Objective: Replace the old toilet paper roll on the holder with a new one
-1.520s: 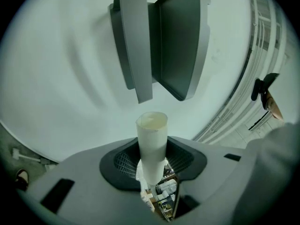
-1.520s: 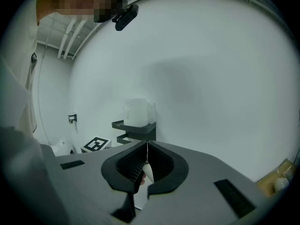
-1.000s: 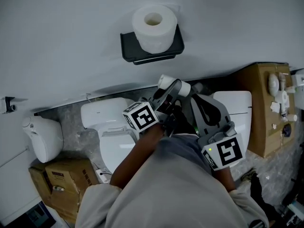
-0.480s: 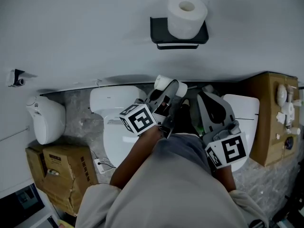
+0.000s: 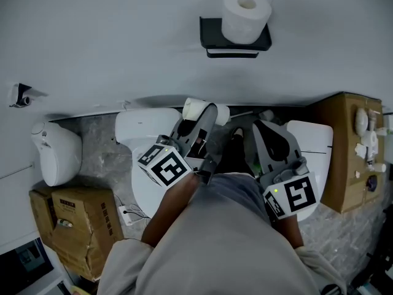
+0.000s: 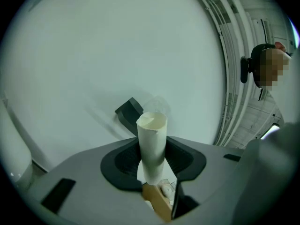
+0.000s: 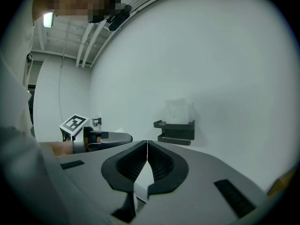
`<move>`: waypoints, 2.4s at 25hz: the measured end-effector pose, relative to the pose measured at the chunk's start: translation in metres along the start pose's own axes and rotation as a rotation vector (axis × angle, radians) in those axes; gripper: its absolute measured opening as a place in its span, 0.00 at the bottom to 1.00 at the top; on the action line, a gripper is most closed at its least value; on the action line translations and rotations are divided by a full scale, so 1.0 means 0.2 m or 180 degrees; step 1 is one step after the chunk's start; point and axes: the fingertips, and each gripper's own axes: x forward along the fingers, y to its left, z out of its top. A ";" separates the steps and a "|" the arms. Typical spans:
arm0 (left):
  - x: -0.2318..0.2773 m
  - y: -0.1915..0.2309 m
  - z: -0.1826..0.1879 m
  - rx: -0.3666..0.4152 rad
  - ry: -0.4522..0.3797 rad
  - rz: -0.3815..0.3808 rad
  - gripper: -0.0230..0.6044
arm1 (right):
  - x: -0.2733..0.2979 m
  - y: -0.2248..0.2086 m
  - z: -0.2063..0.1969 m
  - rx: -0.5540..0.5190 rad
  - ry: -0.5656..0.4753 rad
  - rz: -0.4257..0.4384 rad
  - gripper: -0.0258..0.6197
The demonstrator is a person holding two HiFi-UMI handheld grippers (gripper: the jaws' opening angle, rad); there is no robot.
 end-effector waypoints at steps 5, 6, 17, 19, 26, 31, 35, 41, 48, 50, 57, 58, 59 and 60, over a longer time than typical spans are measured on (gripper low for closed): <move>-0.02 -0.04 0.04 0.0100 -0.0037 -0.0001 0.27 | -0.01 0.01 0.01 -0.0034 -0.0009 -0.0014 0.07; -0.02 -0.04 0.04 0.0102 -0.0032 -0.0018 0.27 | 0.00 0.01 0.01 -0.0041 -0.0010 -0.0009 0.07; -0.01 -0.10 0.05 0.0005 -0.0016 -0.0333 0.24 | 0.02 0.02 0.01 -0.0053 0.0005 0.0008 0.07; -0.01 -0.11 0.06 0.0024 -0.0031 -0.0359 0.24 | 0.02 0.01 0.02 -0.0038 -0.0013 -0.0028 0.07; -0.01 -0.12 0.06 0.0001 -0.0036 -0.0422 0.24 | 0.11 -0.11 0.12 -0.0200 -0.0111 -0.0184 0.07; -0.01 -0.13 0.06 -0.0060 -0.0027 -0.0448 0.24 | 0.23 -0.23 0.25 -0.0292 -0.0290 -0.0338 0.08; -0.03 -0.13 0.07 -0.0043 -0.0049 -0.0432 0.24 | 0.34 -0.29 0.31 -0.0306 -0.0353 -0.0408 0.15; -0.03 -0.13 0.07 -0.0010 -0.0053 -0.0400 0.24 | 0.47 -0.38 0.36 -0.0334 -0.0397 -0.0536 0.31; -0.01 -0.15 0.06 -0.0019 -0.0016 -0.0401 0.24 | 0.58 -0.48 0.44 -0.0344 -0.0470 -0.0738 0.48; 0.00 -0.14 0.05 -0.0039 -0.0003 -0.0395 0.24 | 0.63 -0.51 0.45 -0.0302 -0.0455 -0.0736 0.53; 0.00 -0.11 0.04 -0.0112 0.0034 -0.0341 0.24 | 0.78 -0.55 0.44 -0.0282 -0.0333 -0.0713 0.64; 0.00 -0.10 0.03 -0.0131 0.0037 -0.0334 0.24 | 0.80 -0.56 0.45 -0.0270 -0.0324 -0.0720 0.66; 0.00 -0.10 0.03 -0.0143 0.0039 -0.0327 0.24 | 0.81 -0.57 0.45 -0.0252 -0.0320 -0.0731 0.67; 0.00 -0.10 0.03 -0.0149 0.0041 -0.0322 0.24 | 0.82 -0.58 0.45 -0.0229 -0.0321 -0.0745 0.68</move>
